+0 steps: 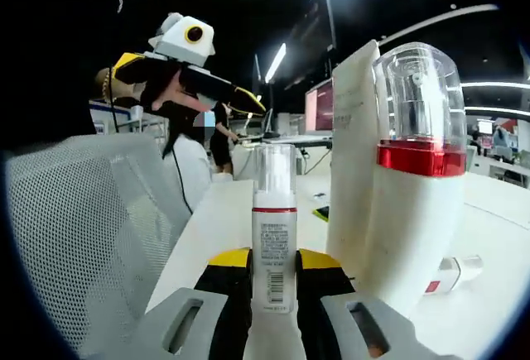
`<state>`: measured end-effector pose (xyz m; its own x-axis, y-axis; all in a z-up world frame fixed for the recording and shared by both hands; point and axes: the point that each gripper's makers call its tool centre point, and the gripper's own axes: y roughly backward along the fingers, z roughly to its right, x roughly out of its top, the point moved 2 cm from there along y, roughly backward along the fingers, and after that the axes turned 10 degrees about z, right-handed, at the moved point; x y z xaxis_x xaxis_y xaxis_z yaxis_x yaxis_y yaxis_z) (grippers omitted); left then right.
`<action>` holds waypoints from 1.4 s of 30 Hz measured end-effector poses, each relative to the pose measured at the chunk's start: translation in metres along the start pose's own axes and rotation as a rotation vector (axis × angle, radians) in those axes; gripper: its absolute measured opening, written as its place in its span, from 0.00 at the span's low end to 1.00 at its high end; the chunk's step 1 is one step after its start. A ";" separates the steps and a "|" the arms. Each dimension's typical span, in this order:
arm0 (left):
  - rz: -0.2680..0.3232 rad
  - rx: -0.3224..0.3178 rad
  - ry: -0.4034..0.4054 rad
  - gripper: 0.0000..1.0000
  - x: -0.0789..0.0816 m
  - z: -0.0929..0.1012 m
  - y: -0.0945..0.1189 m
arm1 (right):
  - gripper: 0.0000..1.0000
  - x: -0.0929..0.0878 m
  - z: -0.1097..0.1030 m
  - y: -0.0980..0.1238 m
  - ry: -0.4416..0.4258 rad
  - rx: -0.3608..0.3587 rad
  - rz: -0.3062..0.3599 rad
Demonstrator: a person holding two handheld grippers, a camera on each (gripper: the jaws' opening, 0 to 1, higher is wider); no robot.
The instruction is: Arrange the skincare products in the storage area until every visible bottle or jar stands upright without overlapping.
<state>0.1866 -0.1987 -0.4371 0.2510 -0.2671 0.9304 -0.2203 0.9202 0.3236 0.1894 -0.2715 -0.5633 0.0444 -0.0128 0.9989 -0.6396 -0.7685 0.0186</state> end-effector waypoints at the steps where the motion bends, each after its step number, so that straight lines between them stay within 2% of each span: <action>1: 0.000 0.001 0.001 0.91 0.000 0.000 0.000 | 0.10 0.001 0.000 -0.001 -0.013 -0.005 0.009; 14: -0.003 -0.001 -0.001 0.90 -0.002 0.003 0.000 | 0.10 0.002 -0.002 0.016 -0.006 -0.003 -0.016; 25: -0.015 -0.020 0.003 0.88 -0.006 0.008 -0.001 | 0.10 -0.001 -0.001 0.024 -0.019 -0.021 -0.018; 35: -0.022 -0.027 0.002 0.87 -0.007 0.009 -0.002 | 0.10 -0.005 -0.003 0.026 -0.015 -0.007 -0.048; 37: -0.021 -0.028 0.001 0.87 -0.006 0.009 -0.002 | 0.11 -0.006 -0.003 0.025 -0.025 -0.003 -0.060; 40: -0.021 -0.028 0.004 0.87 -0.006 0.010 -0.001 | 0.11 -0.017 -0.005 0.030 0.024 0.016 -0.155; 42: -0.024 -0.029 0.006 0.87 -0.007 0.011 -0.002 | 0.13 -0.017 -0.006 0.031 0.010 0.005 -0.156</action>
<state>0.1747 -0.2024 -0.4424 0.2610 -0.2873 0.9216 -0.1866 0.9217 0.3402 0.1644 -0.2914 -0.5797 0.1357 0.1133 0.9843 -0.6219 -0.7636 0.1736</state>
